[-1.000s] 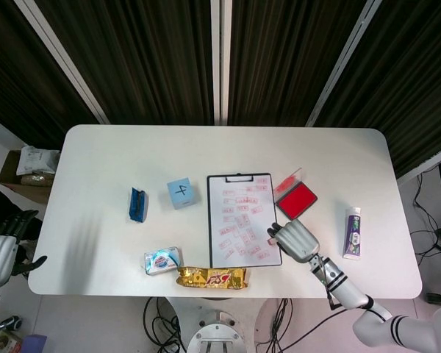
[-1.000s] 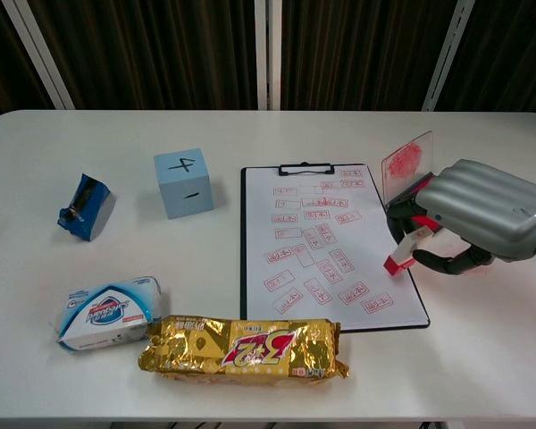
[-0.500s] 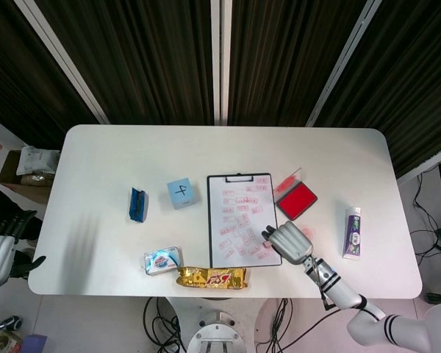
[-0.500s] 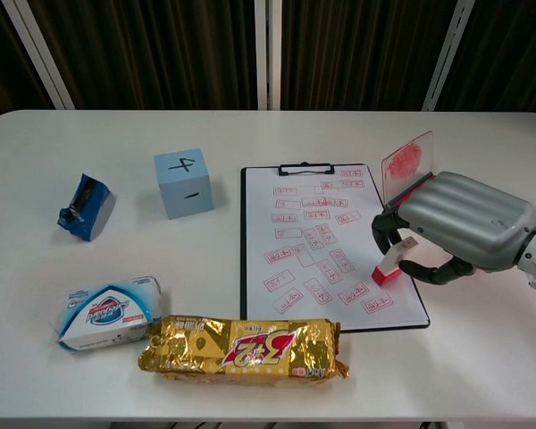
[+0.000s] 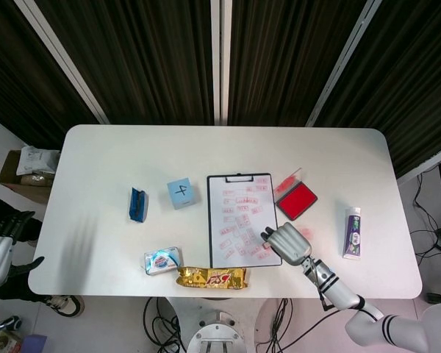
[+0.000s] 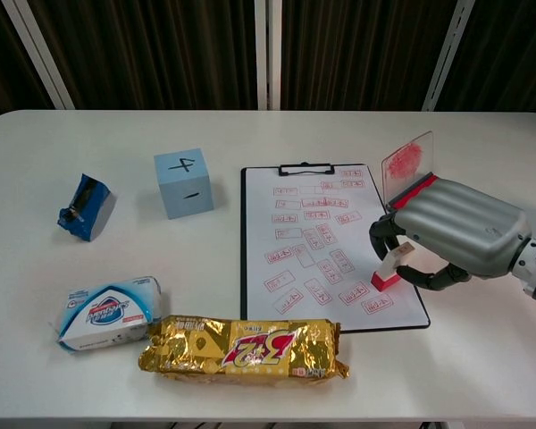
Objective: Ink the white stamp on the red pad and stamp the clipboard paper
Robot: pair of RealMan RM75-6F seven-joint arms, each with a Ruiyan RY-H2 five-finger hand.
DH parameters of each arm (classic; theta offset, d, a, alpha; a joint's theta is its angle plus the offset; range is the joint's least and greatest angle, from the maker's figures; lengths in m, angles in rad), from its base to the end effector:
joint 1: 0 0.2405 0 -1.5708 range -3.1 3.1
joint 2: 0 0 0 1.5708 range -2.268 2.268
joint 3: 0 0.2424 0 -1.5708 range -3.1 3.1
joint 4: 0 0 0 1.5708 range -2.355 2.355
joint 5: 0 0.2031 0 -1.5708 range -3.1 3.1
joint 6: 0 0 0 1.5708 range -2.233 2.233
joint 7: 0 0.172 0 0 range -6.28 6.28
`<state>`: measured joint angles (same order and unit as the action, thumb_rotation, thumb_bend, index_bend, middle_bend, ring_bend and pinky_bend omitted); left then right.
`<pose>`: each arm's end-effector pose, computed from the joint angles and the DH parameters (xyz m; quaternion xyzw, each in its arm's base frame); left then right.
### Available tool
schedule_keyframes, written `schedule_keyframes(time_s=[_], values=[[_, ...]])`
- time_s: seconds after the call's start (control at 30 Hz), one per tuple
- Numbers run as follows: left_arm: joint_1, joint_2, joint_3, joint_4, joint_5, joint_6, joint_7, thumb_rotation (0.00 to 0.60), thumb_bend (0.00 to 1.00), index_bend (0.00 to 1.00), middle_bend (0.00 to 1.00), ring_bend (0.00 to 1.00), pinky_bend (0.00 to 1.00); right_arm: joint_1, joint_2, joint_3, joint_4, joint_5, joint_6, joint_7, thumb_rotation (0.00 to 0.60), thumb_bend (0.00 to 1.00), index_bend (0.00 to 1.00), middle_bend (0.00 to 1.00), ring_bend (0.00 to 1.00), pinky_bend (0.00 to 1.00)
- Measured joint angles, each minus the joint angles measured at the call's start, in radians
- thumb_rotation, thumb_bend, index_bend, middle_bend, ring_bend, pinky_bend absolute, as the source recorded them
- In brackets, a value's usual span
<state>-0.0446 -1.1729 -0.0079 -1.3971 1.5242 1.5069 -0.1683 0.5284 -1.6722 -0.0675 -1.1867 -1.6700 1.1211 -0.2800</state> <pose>-0.3374 0.1883 0.1600 -0.5909 -0.4019 -0.3782 0.5885 -0.1930 -0.2702 -0.0649 0.8417 -0.2056 0.3343 0.3708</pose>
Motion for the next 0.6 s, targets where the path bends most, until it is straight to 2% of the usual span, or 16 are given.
schedule_keyframes(time_s=[0.6], values=[[0.004,0.0,0.0,0.004,-0.001,0.003,-0.006,0.6,0.0,0.14,0.16,0.16,0.29,-0.008,-0.022,-0.008,0.035,-0.002,-0.001,-0.01,0.6,0.46,1.0,0.89,0.87,1.0]])
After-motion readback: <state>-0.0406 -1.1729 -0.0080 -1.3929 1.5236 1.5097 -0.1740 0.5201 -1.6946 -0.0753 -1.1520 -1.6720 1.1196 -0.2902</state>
